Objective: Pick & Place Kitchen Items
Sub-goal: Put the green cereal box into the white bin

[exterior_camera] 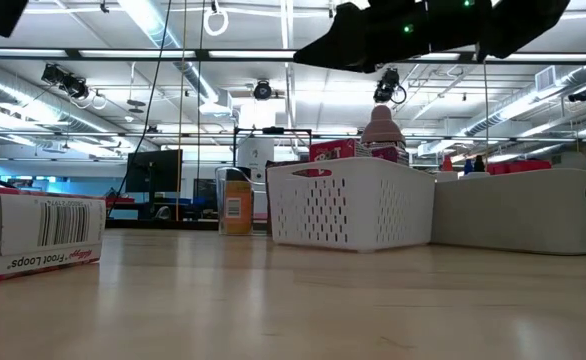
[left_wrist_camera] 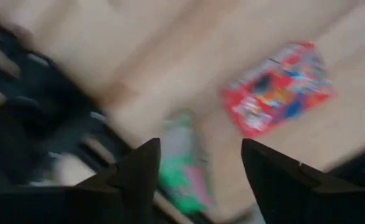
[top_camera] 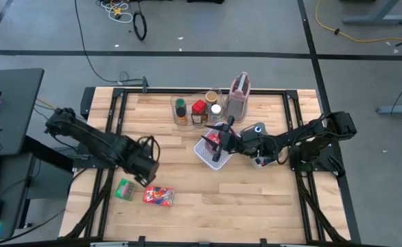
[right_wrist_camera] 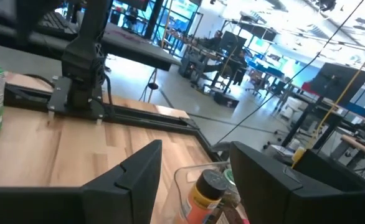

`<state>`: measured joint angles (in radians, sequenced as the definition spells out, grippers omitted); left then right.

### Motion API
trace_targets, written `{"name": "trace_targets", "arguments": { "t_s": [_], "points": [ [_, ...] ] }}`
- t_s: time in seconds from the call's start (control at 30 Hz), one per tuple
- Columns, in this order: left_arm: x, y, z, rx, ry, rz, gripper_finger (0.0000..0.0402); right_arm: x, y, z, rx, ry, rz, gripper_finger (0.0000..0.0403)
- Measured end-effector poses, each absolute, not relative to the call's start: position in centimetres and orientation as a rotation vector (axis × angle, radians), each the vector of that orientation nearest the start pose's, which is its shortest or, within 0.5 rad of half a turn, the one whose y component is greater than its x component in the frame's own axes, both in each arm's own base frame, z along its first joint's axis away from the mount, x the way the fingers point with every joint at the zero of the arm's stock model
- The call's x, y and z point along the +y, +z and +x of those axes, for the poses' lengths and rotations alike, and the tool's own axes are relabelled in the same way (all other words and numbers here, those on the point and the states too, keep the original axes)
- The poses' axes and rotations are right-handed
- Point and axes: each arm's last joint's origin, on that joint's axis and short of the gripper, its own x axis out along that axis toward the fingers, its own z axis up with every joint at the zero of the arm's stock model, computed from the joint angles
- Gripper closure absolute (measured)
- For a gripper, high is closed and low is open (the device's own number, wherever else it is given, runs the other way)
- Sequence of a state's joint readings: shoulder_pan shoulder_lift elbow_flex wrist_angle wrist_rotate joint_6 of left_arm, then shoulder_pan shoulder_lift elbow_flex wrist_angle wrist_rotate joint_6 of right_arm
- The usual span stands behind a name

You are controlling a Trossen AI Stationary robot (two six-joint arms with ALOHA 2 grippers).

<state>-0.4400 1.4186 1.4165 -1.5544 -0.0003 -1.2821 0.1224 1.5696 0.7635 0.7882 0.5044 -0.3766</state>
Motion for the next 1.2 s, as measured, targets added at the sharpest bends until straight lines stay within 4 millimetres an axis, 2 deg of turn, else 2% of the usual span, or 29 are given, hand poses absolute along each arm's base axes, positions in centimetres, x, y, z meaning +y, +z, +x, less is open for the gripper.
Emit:
{"name": "trace_targets", "arguments": {
  "t_s": [0.07, 0.17, 0.33, 0.5, 0.67, 0.8, 0.93, 1.03, 1.2],
  "points": [
    [-10.4, 32.4, 20.8, 1.448, 0.621, -0.740, 0.0155, 2.5, 23.1, 32.5, 0.088, -0.378, -0.380, 0.0202],
    [-11.3, 32.2, 20.5, 1.468, 0.619, -0.731, 0.0142, 2.4, 23.1, 32.5, 0.089, -0.378, -0.394, 0.0202],
    [-12.5, 32.5, 18.8, 1.501, 0.609, -0.673, 0.0139, 2.4, 23.1, 32.5, 0.091, -0.379, -0.401, 0.0202],
    [-13.5, 32.8, 17.2, 1.452, 0.664, -0.678, 0.0138, 2.4, 23.1, 32.5, 0.093, -0.378, -0.402, 0.0202],
    [-14.3, 30.2, 15.5, 1.464, 0.747, -0.689, 0.0138, 2.5, 23.0, 32.5, 0.095, -0.376, -0.377, 0.0202],
    [-14.6, 27.8, 15.1, 1.455, 0.760, -0.748, 0.0138, 2.5, 23.0, 32.5, 0.091, -0.376, -0.355, 0.0202],
    [-14.6, 25.6, 14.8, 1.525, 0.769, -0.782, 0.0138, 2.5, 23.0, 32.5, 0.092, -0.376, -0.356, 0.0202],
    [-14.6, 24.6, 14.7, 1.534, 0.741, -0.789, 0.0138, 2.5, 23.0, 32.5, 0.092, -0.376, -0.356, 0.0202],
    [-14.8, 24.2, 15.0, 1.511, 0.693, -0.792, 0.0138, 2.5, 23.0, 32.5, 0.092, -0.376, -0.356, 0.0202]
  ]
}}
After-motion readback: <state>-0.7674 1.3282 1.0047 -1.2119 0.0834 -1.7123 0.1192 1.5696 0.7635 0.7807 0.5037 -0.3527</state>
